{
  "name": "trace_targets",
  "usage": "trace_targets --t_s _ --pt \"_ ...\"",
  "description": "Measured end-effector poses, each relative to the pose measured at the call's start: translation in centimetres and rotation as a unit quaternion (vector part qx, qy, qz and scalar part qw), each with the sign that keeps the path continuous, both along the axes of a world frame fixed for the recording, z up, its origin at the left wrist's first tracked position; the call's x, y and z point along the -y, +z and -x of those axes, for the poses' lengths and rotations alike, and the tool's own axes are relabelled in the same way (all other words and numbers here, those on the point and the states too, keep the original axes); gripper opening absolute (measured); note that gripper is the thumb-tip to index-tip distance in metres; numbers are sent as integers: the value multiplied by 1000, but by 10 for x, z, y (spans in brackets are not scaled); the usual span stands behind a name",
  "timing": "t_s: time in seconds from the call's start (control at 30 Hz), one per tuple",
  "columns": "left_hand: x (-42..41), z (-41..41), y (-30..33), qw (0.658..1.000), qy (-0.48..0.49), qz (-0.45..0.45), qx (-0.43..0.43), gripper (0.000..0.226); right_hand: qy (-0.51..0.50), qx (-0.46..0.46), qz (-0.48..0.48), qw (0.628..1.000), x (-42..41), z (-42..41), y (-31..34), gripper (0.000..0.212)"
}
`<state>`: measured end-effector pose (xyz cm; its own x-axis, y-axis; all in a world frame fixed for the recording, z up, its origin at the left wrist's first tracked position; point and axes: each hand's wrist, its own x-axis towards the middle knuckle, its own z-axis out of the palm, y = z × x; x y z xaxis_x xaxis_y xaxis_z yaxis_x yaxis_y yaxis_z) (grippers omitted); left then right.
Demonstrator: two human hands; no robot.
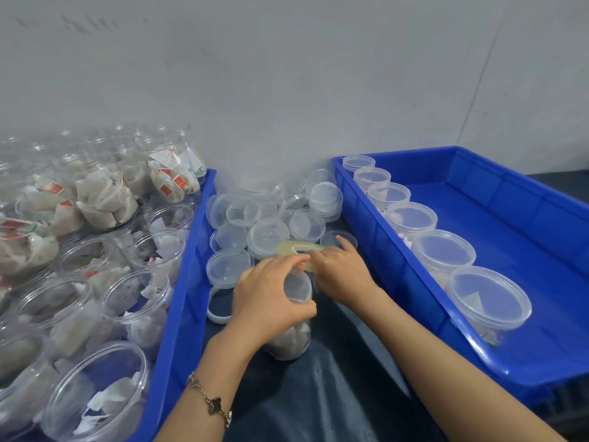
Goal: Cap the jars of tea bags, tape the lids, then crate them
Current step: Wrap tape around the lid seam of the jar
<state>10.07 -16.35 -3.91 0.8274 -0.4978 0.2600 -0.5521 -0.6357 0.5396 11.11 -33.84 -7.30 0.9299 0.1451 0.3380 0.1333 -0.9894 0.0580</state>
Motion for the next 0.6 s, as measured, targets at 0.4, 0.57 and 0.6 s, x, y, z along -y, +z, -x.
trace_targets --t_s 0.4,0.57,0.6 --pt "-3 -5 2 989 -56 -122 69 51 -11 -88 -233 969 9 34 4 92" --pt "-4 -6 -2 988 -55 -114 88 26 1 -100 -259 961 16 59 14 101" --pt "-4 -6 -2 988 -53 -115 90 24 1 -104 -267 958 16 61 15 101"
